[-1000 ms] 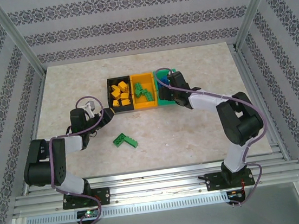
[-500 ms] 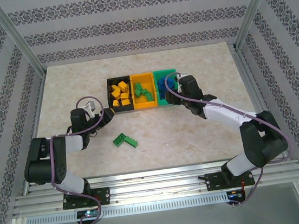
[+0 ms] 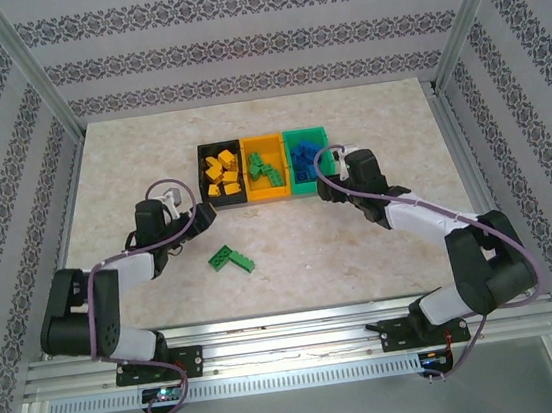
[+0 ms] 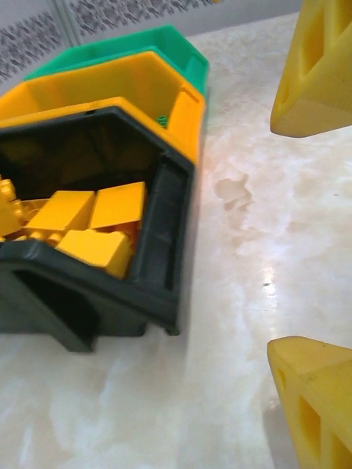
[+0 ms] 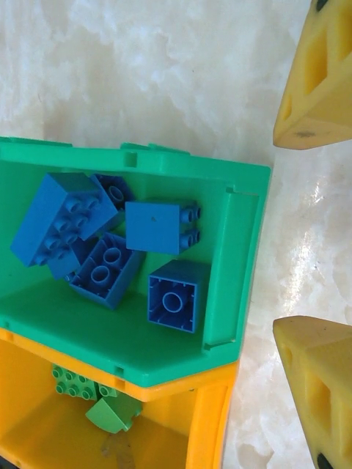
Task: Sort the legos into containers by color
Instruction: Pick up the lego from the middle-left of the table.
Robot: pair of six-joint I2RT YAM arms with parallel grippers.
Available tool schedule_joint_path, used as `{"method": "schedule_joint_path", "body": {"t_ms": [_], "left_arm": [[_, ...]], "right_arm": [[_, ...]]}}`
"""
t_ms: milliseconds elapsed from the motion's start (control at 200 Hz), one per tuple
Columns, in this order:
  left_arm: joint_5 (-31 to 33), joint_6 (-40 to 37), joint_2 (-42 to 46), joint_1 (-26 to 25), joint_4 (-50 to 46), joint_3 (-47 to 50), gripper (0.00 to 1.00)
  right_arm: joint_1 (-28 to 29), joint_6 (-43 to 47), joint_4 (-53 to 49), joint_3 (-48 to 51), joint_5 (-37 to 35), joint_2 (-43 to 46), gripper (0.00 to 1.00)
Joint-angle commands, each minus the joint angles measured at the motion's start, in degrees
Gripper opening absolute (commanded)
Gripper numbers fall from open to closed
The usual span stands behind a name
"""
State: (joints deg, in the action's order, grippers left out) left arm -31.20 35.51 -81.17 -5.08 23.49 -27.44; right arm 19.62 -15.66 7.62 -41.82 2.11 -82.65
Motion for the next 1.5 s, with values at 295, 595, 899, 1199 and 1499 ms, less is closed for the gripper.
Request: {"method": "schedule_joint_path", "body": {"t_ms": [295,595,899,1199,1499], "left_arm": [[11.27,-9.03,11.29,-9.48,-39.66,-6.42,0.73],[15.59,-11.82,6.94,-13.52,-50.54,-11.88,0.73],[14.87,-16.14,6.13,-16.05,-56.49,-13.9,0.71],[18.97,-16.99,2.82,-19.28,-58.73,-15.46,0.7],[22.69,-18.96,-3.46,-20.97,-59.18,-20.46,0.7]], "right_arm": [[1.11,-1.89,7.11,4.47,1.27,1.29,0.62],[2.11,-1.3,6.4,4.65,0.53,1.99,0.62],[2.42,-1.3,6.36,5.17,0.14,2.85,0.62],[2.46,-1.3,6.34,5.08,0.07,2.76,0.63],[2.59,-1.15,6.17,5.13,-0.24,3.02,0.63]]}}
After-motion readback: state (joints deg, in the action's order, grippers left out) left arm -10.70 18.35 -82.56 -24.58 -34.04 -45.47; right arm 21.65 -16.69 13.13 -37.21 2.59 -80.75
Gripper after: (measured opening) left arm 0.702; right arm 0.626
